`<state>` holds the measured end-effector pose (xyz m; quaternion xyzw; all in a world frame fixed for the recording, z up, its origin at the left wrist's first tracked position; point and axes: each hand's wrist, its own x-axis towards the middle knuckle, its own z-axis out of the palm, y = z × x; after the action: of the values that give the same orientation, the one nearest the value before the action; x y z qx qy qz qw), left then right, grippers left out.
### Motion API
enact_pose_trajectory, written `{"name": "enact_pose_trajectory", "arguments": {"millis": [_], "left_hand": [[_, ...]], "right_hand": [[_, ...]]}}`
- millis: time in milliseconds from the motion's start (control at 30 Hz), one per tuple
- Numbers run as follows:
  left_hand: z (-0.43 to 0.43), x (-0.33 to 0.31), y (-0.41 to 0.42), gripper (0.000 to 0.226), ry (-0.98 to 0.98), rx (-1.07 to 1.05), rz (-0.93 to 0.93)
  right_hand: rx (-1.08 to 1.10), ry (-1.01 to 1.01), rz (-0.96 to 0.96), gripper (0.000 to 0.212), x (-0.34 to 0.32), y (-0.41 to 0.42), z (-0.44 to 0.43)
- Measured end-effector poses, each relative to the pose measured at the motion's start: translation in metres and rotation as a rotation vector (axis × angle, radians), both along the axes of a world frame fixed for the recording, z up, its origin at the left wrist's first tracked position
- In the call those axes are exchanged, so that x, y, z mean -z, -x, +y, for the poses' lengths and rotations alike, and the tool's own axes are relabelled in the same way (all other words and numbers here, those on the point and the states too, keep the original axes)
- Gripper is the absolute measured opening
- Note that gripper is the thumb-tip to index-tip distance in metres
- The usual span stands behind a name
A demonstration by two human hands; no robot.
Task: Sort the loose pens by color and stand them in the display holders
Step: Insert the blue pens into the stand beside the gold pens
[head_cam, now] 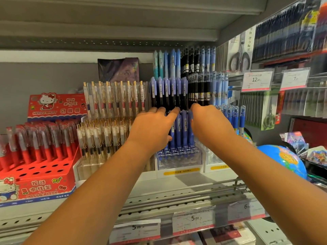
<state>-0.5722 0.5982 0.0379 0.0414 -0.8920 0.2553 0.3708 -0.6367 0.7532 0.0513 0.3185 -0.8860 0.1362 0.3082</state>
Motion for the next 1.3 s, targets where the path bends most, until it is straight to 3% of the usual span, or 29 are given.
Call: {"name": "enact_pose_trajectory", "arguments": {"millis": [267,467,533,633,733,1000,1300], "left_hand": [[0.004,-0.005,-0.001,0.092,-0.043,-0.011,-0.068],[0.011,-0.017,-0.028,0.072,-0.067,0.080,-0.004],[0.018,-0.018,-0.048,0.061,-0.193,0.188,0.037],[0.031,-0.004,-0.088,0.047,-0.575,0.411,0.104],[0.044,0.018,-0.137,0.040,-0.857,0.512,0.179],[0.040,0.069,-0.258,0.045,-1.087,0.335,0.259],[-0.027,0.082,-0.387,0.043,-1.193,0.109,0.367]], "right_hand": [[-0.096,0.023,-0.097,0.061,0.017,-0.005,0.009],[-0.342,0.185,-0.130,0.051,0.029,-0.017,0.030],[-0.514,0.303,-0.270,0.047,0.032,-0.020,0.035],[-0.769,0.434,-0.518,0.038,0.036,-0.033,0.041],[-0.964,0.490,-0.621,0.034,0.042,-0.052,0.042],[-1.216,0.435,-0.746,0.033,0.069,-0.132,0.006],[-1.235,0.317,-0.682,0.024,0.074,-0.226,-0.089]]}}
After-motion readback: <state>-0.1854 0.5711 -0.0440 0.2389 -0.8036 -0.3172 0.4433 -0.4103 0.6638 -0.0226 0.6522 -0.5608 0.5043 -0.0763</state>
